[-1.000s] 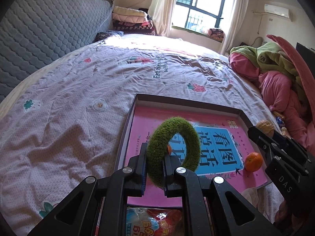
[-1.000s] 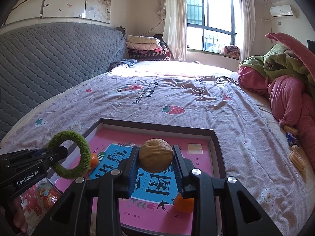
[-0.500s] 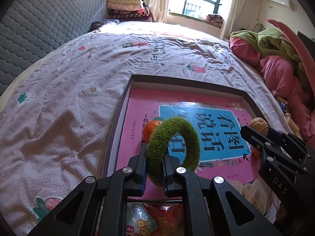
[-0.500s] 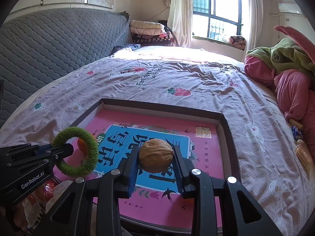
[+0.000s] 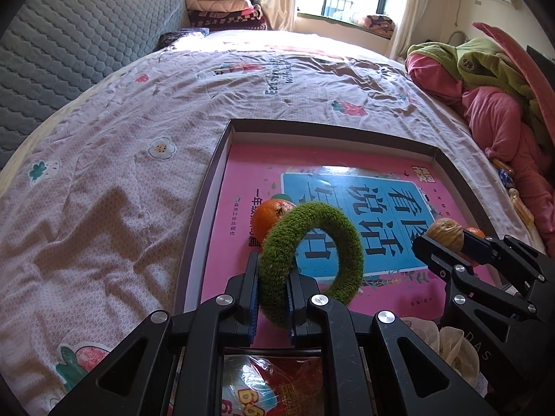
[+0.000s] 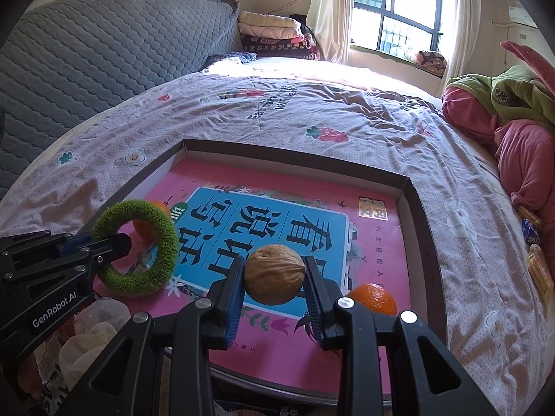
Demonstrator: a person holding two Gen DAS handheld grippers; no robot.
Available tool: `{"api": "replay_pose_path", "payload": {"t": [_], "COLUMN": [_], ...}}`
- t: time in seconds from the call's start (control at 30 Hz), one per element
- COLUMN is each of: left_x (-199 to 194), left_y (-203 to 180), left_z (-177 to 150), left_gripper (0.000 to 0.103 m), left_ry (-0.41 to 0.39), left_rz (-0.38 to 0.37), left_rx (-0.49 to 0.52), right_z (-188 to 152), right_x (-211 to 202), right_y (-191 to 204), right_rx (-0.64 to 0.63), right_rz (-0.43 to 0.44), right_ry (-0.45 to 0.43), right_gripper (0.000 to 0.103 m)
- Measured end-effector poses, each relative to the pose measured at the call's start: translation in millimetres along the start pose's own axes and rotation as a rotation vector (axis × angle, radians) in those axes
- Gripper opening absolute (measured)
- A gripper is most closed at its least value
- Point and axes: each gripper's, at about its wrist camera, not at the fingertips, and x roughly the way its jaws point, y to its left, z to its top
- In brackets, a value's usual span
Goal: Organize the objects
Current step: 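Lower the ring and walnut onto the pink book and open both grippers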
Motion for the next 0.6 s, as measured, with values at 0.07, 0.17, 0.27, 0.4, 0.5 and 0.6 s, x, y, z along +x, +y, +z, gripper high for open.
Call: {"api": "replay_pose_path", "payload": {"t": [0.07,0.17,0.27,0.4,0.5,0.6], "left_x": [1.4,3.7,3.7,6.2,8.0,7.7], "left_y": [-0.5,-2.6,-3.4,-3.0,-3.5,-4.2], "left_z": [-0.6,-1.9,-2.7,-3.6,-4.5,-5.2], "left_gripper": [0.013,0.013,0.013,0.013,0.013,0.013], "left_ry": [0.006,0.021,0.025,0.040,0.047,0.051], "left_rz": [0.000,0.000,-0.001,-0.006,-0.006,-0.013], "left_rx": [0.005,0.014,0.018,0.016,0.017,0.020], "right_z": [-1.3,-3.9,-5.4,-6.5,-6.6,-6.5], "right_x": [3.2,7.1,8.0,10.5,11.1,10.9], "right_y": [0.7,0.8,0.6,0.9,0.9,1.0], "right_rx": [-0.005,-0.004,-0.002,-0.003,-0.005,-0.004], "right_rz": [0.001,0.005,0.010,0.016,0.015,0.015], "right_ry": [0.019,0.042,0.053,0.069,0.074,0.074], "right_gripper": [0.033,0.033,0.033,0.033,0.033,0.033]}}
